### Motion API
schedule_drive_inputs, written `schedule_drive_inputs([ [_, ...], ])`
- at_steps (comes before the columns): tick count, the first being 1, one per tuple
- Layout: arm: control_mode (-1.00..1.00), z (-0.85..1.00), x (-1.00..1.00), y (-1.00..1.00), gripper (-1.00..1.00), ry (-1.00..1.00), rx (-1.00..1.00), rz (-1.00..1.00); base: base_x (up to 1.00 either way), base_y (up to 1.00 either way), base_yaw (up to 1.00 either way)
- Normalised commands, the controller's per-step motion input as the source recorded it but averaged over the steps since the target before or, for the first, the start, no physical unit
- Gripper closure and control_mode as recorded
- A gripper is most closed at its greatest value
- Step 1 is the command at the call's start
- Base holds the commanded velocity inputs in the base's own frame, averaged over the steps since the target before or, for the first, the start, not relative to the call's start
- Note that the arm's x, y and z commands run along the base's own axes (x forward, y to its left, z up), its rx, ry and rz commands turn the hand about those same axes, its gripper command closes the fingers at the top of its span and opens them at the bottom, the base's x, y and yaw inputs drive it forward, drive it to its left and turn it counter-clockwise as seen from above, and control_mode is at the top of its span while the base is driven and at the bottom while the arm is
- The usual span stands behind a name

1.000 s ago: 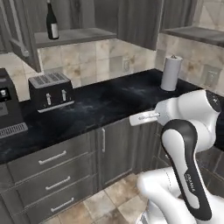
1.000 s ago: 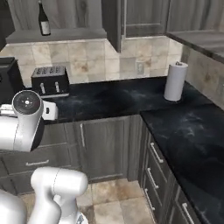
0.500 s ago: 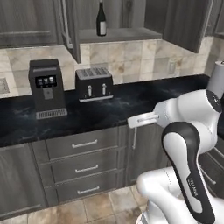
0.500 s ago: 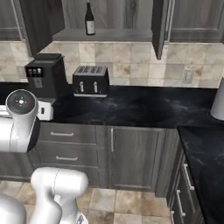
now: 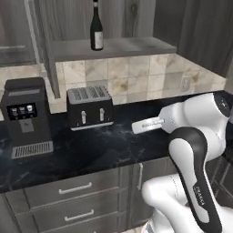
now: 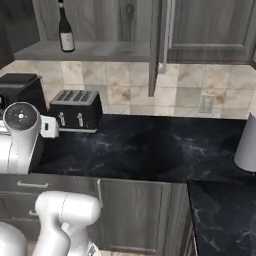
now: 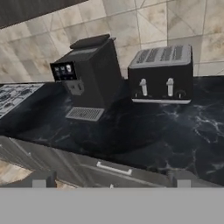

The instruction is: Open the cabinet directly in front. Then move the wine and the cup to the dining counter with the candle on it.

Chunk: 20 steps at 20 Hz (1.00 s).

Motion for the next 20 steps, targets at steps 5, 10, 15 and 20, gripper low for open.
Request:
schedule_drive_inputs([
  [5,1.00,0.00,0.00,0.00,-1.00,0.00,0.00,0.00,0.54,-0.59,0.02],
  [10,1.00,0.00,0.00,0.00,-1.00,0.00,0.00,0.00,0.67,0.07,0.00],
  [15,1.00,0.00,0.00,0.00,-1.00,0.00,0.00,0.00,0.50,0.76,0.00],
  [20,1.00,0.00,0.00,0.00,-1.00,0.00,0.00,0.00,0.14,0.65,0.00],
])
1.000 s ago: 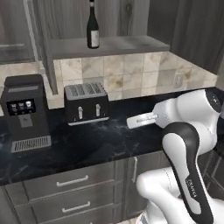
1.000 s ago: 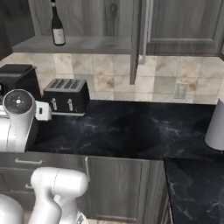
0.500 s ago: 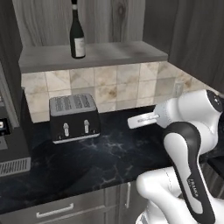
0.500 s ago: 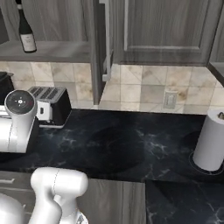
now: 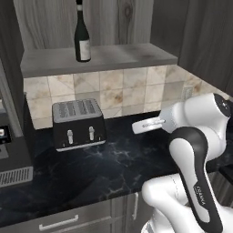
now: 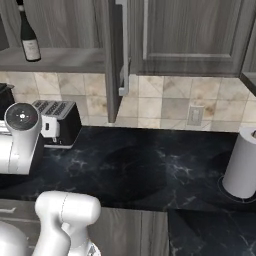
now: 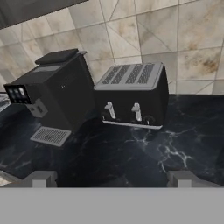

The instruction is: Open the cabinet directly in front. Then move the wine and the cup to the dining counter with the candle on it.

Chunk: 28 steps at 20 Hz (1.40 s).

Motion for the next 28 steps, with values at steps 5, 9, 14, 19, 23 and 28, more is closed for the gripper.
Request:
schedule_drive_inputs([
  [5,1.00,0.00,0.00,0.00,-1.00,0.00,0.00,0.00,0.32,0.87,0.00],
  [9,1.00,0.00,0.00,0.00,-1.00,0.00,0.00,0.00,0.09,0.38,-0.03],
  [14,-1.00,0.53,0.02,0.01,-1.00,-0.03,0.00,0.00,0.04,0.01,-0.01],
  [19,-1.00,1.00,0.13,0.27,-1.00,0.00,0.00,0.00,0.00,0.00,0.00],
  [23,-1.00,1.00,-0.01,0.07,-1.00,0.00,0.00,0.00,0.00,0.00,0.00],
  [28,-1.00,1.00,-0.05,0.00,-1.00,-0.10,0.00,0.00,0.00,0.00,0.00],
])
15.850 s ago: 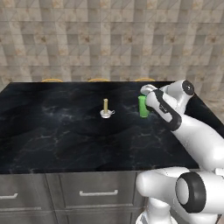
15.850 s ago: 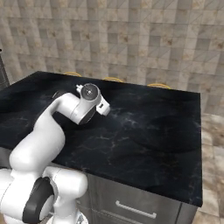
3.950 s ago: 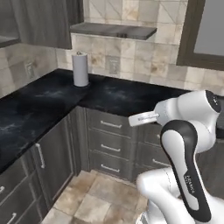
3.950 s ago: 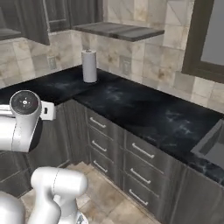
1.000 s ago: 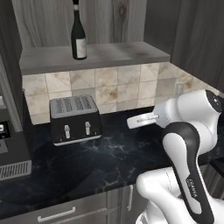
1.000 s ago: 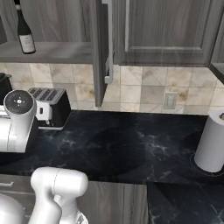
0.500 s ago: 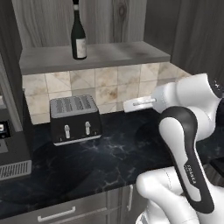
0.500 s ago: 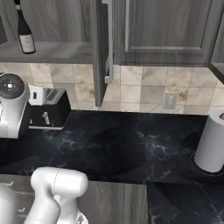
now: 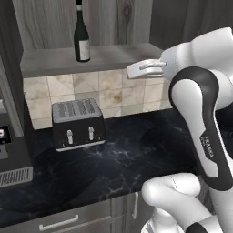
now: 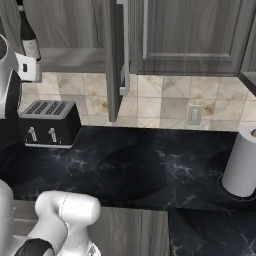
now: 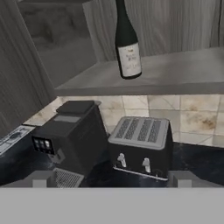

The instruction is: Open the cabinet directly in front. Then move the wine and the cup to the dining counter with the candle on it.

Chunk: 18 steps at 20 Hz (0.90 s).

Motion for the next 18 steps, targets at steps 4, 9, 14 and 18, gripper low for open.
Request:
schedule_drive_inputs([
  [4,-1.00,0.78,0.00,0.00,-1.00,-0.11,-0.01,0.00,0.00,0.00,0.00],
  [9,-1.00,0.20,0.33,0.02,-1.00,-0.09,-0.05,0.00,0.00,0.00,0.00],
  [14,-1.00,0.16,0.68,0.19,-1.00,-0.09,-0.03,0.00,0.00,0.00,0.00],
  [18,-1.00,0.20,0.63,0.43,-1.00,-0.06,-0.01,0.00,0.00,0.00,0.00],
])
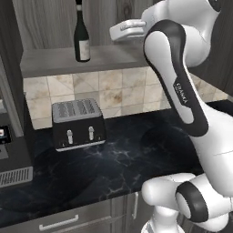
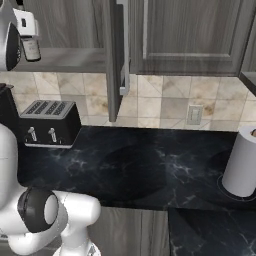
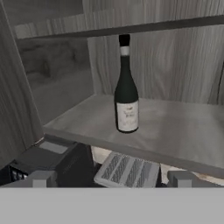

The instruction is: Open the cabinet directly in front. Then move the wine and the cup to the dining counter with the candle on it.

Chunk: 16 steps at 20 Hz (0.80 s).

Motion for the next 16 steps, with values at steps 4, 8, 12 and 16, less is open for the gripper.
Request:
schedule_drive_inputs([
  [4,-1.00,0.06,0.57,0.60,-1.00,-0.14,-0.13,0.00,0.00,0.00,0.00],
  [8,-1.00,0.00,0.43,0.45,-1.00,-0.11,-0.13,-0.01,0.00,0.00,0.00],
  [12,-1.00,0.00,0.00,0.04,-1.00,0.00,0.00,0.00,0.00,0.00,0.00],
  [16,-1.00,0.00,0.22,0.00,-1.00,0.00,0.00,-0.07,0.00,0.00,0.00],
])
